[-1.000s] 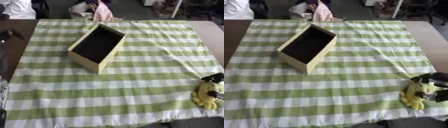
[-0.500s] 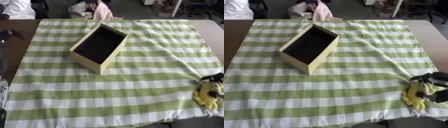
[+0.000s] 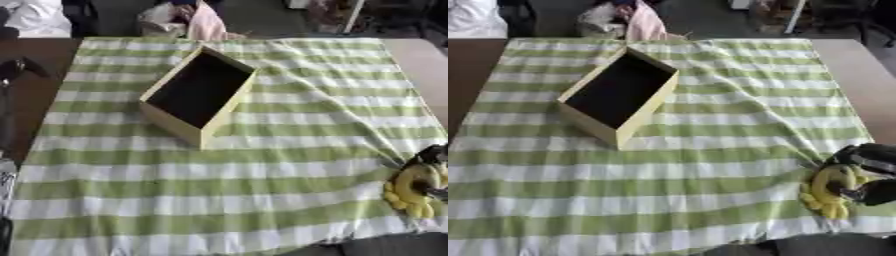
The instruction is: Pick up objects on the table and place them in the box.
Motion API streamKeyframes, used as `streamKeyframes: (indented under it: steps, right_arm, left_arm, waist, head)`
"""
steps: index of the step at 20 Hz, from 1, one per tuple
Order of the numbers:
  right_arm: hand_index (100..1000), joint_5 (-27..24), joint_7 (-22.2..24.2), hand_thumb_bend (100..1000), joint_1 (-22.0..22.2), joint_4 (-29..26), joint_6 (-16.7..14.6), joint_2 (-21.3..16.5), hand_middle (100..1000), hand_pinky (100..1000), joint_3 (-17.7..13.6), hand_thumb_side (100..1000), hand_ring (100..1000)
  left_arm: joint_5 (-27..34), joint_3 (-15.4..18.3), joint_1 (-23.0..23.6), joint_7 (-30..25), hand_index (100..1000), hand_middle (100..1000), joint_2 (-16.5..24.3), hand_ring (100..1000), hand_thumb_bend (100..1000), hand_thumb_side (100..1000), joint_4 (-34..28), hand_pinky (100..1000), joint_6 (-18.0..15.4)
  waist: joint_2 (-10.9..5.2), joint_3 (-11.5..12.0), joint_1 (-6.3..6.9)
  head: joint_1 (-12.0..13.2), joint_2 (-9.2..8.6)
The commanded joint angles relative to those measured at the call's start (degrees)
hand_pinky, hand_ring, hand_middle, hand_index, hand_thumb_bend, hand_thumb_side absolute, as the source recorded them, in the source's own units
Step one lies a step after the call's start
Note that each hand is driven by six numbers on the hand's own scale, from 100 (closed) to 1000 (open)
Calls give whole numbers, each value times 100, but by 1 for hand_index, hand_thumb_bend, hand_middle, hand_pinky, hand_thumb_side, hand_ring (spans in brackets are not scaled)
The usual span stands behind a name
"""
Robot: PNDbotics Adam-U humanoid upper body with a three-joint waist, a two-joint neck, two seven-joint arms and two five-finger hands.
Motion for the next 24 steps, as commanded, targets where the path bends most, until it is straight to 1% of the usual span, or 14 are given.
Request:
streamKeyframes:
  steps: [1,2,5,6,11,12,13,14,17,19,20,22,23,24]
  right_arm:
    - [738,-370,11,100,-102,13,8,-123,504,394,-97,631,522]
    - [737,-464,-19,100,-112,20,45,-125,503,387,-115,646,520]
    - [735,-688,-47,100,-160,32,141,-156,501,379,-174,635,517]
    - [736,-746,-38,100,-177,37,164,-171,502,379,-192,603,517]
    - [738,-943,4,100,-251,57,237,-281,507,382,-338,553,522]
    - [738,-941,5,100,-263,56,241,-297,507,382,-367,553,522]
    - [738,-935,5,100,-270,56,241,-305,511,397,-384,514,527]
    - [738,-882,-15,100,-319,50,246,-338,512,400,-445,502,529]
    - [738,-622,-128,100,-464,34,240,-351,514,403,-594,475,530]
    - [739,-480,-199,100,-544,44,239,-355,519,417,-639,457,536]
    - [741,-413,-227,100,-579,68,248,-357,525,431,-655,461,546]
    - [744,-342,-243,100,-623,128,277,-345,535,495,-657,514,604]
    - [744,-343,-228,100,-632,163,307,-335,536,509,-650,530,619]
    - [741,-366,-198,100,-637,201,350,-324,532,534,-644,531,654]
  left_arm:
    - [9,31,-58,-26,686,935,56,1000,100,748,-108,454,5]
    - [8,30,-58,-29,687,935,55,1000,100,748,-108,454,5]
    - [5,28,-50,-33,687,935,51,1000,100,748,-108,454,10]
    - [4,27,-47,-36,687,936,50,1000,100,748,-108,454,12]
    - [4,35,-30,-40,688,937,48,1000,100,748,-108,455,21]
    - [3,36,-29,-41,688,937,48,1000,100,748,-108,455,23]
    - [3,36,-28,-41,688,937,47,1000,100,749,-108,455,24]
    - [3,37,-23,-40,688,937,45,1000,100,749,-108,455,26]
    - [3,35,-20,-44,688,937,38,1000,100,749,-108,455,27]
    - [2,36,-19,-43,688,938,35,1000,100,751,-108,455,28]
    - [1,36,-16,-46,688,939,35,1000,100,753,-108,454,33]
    - [-2,37,-11,-54,688,940,35,1000,100,755,-108,454,46]
    - [-1,37,-13,-55,688,940,35,1000,100,755,-108,454,49]
    - [1,37,-15,-56,688,940,35,1000,100,755,-108,454,49]
  waist:
    - [-58,4,3]
    - [-63,5,0]
    - [-76,3,-11]
    - [-80,2,-16]
    - [-89,1,-33]
    - [-90,0,-34]
    - [-90,0,-35]
    - [-96,-4,-39]
    - [-103,-1,-40]
    - [-104,7,-41]
    - [-101,11,-42]
    - [-93,15,-44]
    - [-89,16,-45]
    - [-86,16,-45]
  head:
    - [-3,37]
    - [-4,37]
    - [-10,37]
    - [-9,37]
    - [12,37]
    - [13,37]
    - [14,37]
    - [17,37]
    - [22,37]
    - [15,37]
    - [10,37]
    - [4,37]
    - [5,37]
    - [11,37]
